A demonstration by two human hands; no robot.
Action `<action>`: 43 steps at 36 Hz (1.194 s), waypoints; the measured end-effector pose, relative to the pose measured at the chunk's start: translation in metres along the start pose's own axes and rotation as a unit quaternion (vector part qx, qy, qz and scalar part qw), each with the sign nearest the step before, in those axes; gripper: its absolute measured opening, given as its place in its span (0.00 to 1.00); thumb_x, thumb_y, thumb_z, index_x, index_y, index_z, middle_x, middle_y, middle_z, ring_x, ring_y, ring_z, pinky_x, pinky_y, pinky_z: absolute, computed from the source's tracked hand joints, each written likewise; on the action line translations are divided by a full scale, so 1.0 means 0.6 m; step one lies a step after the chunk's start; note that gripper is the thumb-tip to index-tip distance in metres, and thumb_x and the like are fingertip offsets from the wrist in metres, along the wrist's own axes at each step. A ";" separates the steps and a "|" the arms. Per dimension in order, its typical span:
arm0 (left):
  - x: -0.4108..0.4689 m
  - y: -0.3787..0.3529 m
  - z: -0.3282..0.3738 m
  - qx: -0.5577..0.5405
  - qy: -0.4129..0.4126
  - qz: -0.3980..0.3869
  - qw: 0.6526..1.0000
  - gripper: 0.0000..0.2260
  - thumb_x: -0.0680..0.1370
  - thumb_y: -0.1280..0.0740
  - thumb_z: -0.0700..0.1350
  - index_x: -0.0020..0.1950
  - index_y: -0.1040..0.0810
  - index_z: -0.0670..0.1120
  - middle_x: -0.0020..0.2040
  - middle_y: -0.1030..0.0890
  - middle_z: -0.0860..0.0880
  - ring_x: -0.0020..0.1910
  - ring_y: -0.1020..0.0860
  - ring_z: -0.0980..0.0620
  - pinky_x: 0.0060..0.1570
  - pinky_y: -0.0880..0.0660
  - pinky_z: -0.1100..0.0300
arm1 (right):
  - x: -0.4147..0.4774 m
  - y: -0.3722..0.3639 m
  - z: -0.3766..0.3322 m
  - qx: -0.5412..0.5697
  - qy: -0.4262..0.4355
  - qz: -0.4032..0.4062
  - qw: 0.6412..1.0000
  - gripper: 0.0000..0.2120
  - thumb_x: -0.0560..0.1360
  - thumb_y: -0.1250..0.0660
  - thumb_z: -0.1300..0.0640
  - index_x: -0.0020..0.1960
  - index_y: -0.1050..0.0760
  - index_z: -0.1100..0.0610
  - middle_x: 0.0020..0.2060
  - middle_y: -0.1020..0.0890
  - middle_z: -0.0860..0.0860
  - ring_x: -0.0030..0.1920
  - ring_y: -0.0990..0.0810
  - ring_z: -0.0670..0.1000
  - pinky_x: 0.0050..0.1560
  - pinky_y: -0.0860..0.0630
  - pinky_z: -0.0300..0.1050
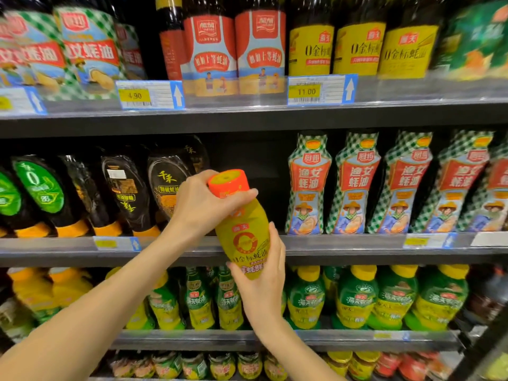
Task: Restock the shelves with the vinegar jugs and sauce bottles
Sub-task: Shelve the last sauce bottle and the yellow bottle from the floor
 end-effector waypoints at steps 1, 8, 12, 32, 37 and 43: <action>0.000 0.009 0.014 0.003 -0.014 0.011 1.000 0.27 0.57 0.29 0.69 0.44 0.21 0.50 0.40 0.19 0.54 0.41 0.20 0.57 0.38 0.25 0.62 | 0.006 0.001 -0.006 0.007 0.011 0.008 1.000 0.44 0.70 0.26 0.59 0.67 0.52 0.30 0.68 0.40 0.39 0.67 0.40 0.34 0.64 0.33 0.31; 0.001 0.073 0.119 0.007 -0.135 0.074 0.988 0.23 0.59 0.29 0.68 0.45 0.23 0.55 0.39 0.21 0.62 0.38 0.22 0.66 0.39 0.28 0.73 | 0.062 0.012 -0.069 0.030 0.121 0.051 0.991 0.43 0.70 0.27 0.61 0.73 0.49 0.39 0.66 0.41 0.41 0.66 0.45 0.27 0.61 0.39 0.21; 0.002 0.088 0.157 0.004 -0.188 0.095 0.978 0.24 0.62 0.28 0.65 0.50 0.24 0.54 0.43 0.23 0.64 0.42 0.22 0.66 0.44 0.26 0.71 | 0.098 0.016 -0.098 -0.003 0.173 0.105 0.979 0.45 0.67 0.24 0.66 0.73 0.49 0.56 0.66 0.40 0.54 0.66 0.44 0.27 0.60 0.40 0.21; 0.076 -0.044 0.045 0.035 -0.074 -0.018 0.996 0.27 0.66 0.25 0.60 0.59 0.25 0.49 0.49 0.22 0.54 0.50 0.22 0.54 0.52 0.25 0.57 | 0.162 -0.012 0.012 -0.181 -0.007 -0.003 0.984 0.44 0.70 0.27 0.47 0.73 0.50 0.58 0.64 0.29 0.54 0.62 0.26 0.56 0.56 0.26 0.52; 0.115 -0.075 0.011 0.028 -0.015 -0.025 0.999 0.30 0.59 0.32 0.72 0.50 0.22 0.51 0.45 0.18 0.52 0.49 0.20 0.51 0.55 0.23 0.50 | 0.183 -0.009 0.017 -0.216 -0.034 0.000 0.976 0.42 0.69 0.26 0.45 0.70 0.47 0.60 0.61 0.27 0.55 0.61 0.25 0.57 0.52 0.25 0.51; 0.145 -0.108 -0.018 0.016 0.044 -0.023 0.999 0.27 0.61 0.31 0.71 0.46 0.20 0.49 0.42 0.18 0.51 0.46 0.20 0.50 0.51 0.22 0.53 | 0.199 -0.009 0.030 -0.239 -0.059 -0.003 0.969 0.42 0.68 0.27 0.43 0.68 0.45 0.61 0.60 0.27 0.56 0.61 0.26 0.58 0.53 0.26 0.51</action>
Point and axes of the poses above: each hand's wrist, its own x-axis towards the middle knuckle, its own y-axis out of the back of the hand, z = x × y, the point moved 9 cm from there along x, towards the middle knuckle
